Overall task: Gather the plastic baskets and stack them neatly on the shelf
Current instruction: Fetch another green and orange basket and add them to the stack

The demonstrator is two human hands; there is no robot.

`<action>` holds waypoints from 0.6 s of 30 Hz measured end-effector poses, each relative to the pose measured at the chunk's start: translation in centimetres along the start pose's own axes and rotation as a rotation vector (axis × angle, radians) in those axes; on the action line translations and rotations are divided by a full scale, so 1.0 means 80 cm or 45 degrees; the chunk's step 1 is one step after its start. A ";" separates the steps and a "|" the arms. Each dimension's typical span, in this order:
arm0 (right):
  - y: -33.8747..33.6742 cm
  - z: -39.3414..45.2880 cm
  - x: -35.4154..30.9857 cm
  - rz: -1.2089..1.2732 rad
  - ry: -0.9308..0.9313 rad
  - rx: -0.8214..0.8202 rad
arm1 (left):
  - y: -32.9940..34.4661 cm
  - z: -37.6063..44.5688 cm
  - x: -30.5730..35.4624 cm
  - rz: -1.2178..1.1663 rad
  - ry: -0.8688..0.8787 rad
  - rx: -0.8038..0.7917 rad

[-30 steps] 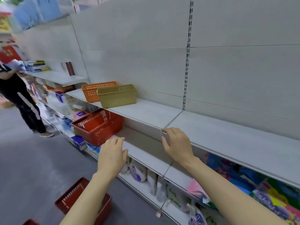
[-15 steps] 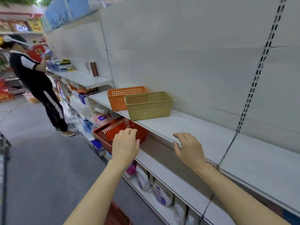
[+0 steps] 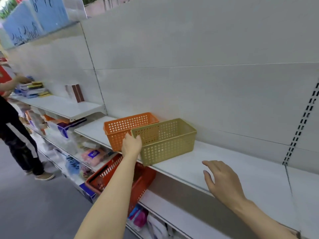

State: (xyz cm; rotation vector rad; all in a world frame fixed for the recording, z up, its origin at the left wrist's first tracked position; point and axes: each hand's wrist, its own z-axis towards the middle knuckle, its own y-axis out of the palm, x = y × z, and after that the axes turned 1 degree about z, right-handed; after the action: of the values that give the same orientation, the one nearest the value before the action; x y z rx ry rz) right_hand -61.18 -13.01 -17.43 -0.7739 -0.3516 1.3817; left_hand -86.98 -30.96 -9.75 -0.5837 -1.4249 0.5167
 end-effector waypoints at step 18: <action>0.154 0.114 -0.051 0.054 0.108 -0.087 | -0.154 0.041 -0.050 -0.596 0.254 0.337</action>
State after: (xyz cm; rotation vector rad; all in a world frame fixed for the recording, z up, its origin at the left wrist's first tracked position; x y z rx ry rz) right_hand -76.99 -14.34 -18.35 -0.8980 -0.3192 1.3781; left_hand -90.72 -42.67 -4.55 -0.0772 -1.2244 0.2567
